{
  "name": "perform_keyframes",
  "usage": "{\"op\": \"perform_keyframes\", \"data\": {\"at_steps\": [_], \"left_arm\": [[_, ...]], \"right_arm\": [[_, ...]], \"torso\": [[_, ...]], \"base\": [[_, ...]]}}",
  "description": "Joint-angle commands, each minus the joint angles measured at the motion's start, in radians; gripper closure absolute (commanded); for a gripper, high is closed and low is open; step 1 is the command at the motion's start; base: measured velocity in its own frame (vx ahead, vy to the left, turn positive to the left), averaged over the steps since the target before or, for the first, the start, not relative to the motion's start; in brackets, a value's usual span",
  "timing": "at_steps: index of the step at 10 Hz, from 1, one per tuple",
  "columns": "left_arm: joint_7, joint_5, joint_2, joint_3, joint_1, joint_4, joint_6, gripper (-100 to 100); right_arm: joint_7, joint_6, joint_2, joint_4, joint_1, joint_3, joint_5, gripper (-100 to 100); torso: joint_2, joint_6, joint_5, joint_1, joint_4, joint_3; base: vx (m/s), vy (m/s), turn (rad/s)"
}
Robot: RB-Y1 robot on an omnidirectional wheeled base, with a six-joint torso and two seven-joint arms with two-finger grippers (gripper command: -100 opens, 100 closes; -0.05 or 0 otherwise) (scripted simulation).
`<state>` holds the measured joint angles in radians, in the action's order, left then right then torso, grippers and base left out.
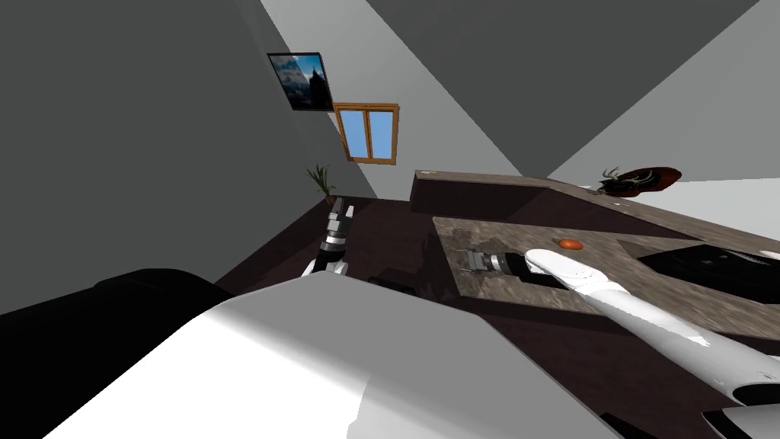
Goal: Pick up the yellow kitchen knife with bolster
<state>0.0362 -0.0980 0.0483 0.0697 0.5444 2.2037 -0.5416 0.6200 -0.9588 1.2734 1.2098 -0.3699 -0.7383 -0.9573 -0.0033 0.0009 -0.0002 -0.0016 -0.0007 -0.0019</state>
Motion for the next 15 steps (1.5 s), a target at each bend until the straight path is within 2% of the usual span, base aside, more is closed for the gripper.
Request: {"op": "perform_keyframes", "data": {"at_steps": [1, 2, 4, 5, 8, 9, 10, 11, 12, 13, 14, 15], "left_arm": [[0.0, 0.0, 0.0, 0.0, 0.0, 0.0, 0.0, 0], [0.0, 0.0, 0.0, 0.0, 0.0, 0.0, 0.0, 0], [0.0, 0.0, 0.0, 0.0, 0.0, 0.0, 0.0, 0], [0.0, 0.0, 0.0, 0.0, 0.0, 0.0, 0.0, 0], [0.0, 0.0, 0.0, 0.0, 0.0, 0.0, 0.0, 0], [0.0, 0.0, 0.0, 0.0, 0.0, 0.0, 0.0, 0], [0.0, 0.0, 0.0, 0.0, 0.0, 0.0, 0.0, 0], [0.0, 0.0, 0.0, 0.0, 0.0, 0.0, 0.0, 0], [0.0, 0.0, 0.0, 0.0, 0.0, 0.0, 0.0, 0], [0.0, 0.0, 0.0, 0.0, 0.0, 0.0, 0.0, 0], [0.0, 0.0, 0.0, 0.0, 0.0, 0.0, 0.0, 0], [0.0, 0.0, 0.0, 0.0, 0.0, 0.0, 0.0, 0]], "right_arm": [[0.017, -0.016, 0.012, -0.038, -0.008, -0.012, -0.01, -100], [0.017, -0.016, 0.012, -0.038, -0.008, -0.012, -0.01, -100], [0.021, -0.031, 0.076, -0.093, -0.039, -0.073, -0.065, -100], [0.021, -0.031, 0.076, -0.093, -0.039, -0.073, -0.065, -100], [0.019, -0.044, 0.141, -0.159, -0.064, -0.154, -0.13, -100], [0.019, -0.044, 0.141, -0.159, -0.064, -0.154, -0.13, -100], [0.014, -0.048, 0.167, -0.188, -0.072, -0.193, -0.159, -100], [0.012, -0.049, 0.175, -0.198, -0.075, -0.205, -0.168, -100], [0.009, -0.05, 0.167, -0.188, -0.078, -0.195, -0.164, -100], [0.006, -0.049, 0.168, -0.188, -0.079, -0.198, -0.166, 0], [0.01, -0.018, 0.137, -0.204, -0.06, -0.2, -0.172, -100], [0.012, -0.005, 0.124, -0.211, -0.052, -0.201, -0.175, -100]], "torso": [[0.0, 0.0, 0.0, 0.0, 0.0, 0.0], [0.0, 0.0, 0.0, 0.0, 0.0, 0.0], [0.001, 0.0, 0.0, 0.0, 0.0, 0.001], [-0.001, 0.0, 0.0, -0.001, 0.0, -0.001], [-0.001, 0.0, -0.001, -0.002, 0.0, -0.001], [-0.002, 0.0, -0.001, -0.002, -0.001, -0.001], [-0.001, 0.0, -0.001, -0.001, 0.0, -0.001], [-0.001, 0.0, -0.001, -0.001, 0.0, -0.001], [-0.001, 0.0, -0.001, -0.001, -0.001, -0.001], [0.001, 0.0, -0.001, 0.0, 0.0, 0.0], [0.003, 0.0, 0.0, 0.001, 0.0, 0.002], [0.003, -0.001, -0.001, 0.001, 0.0, 0.002]], "base": [[0.061, -0.023, 0.004], [0.026, -0.013, -0.002], [0.07, -0.025, 0.005], [0.077, -0.031, 0.001], [0.086, -0.037, 0.001], [0.078, -0.029, 0.001], [0.087, -0.039, -0.002], [0.087, -0.038, -0.004], [0.035, -0.015, 0.001], [0.007, -0.003, 0.002], [0.01, -0.004, 0.051], [0.013, -0.004, 0.062]]}}
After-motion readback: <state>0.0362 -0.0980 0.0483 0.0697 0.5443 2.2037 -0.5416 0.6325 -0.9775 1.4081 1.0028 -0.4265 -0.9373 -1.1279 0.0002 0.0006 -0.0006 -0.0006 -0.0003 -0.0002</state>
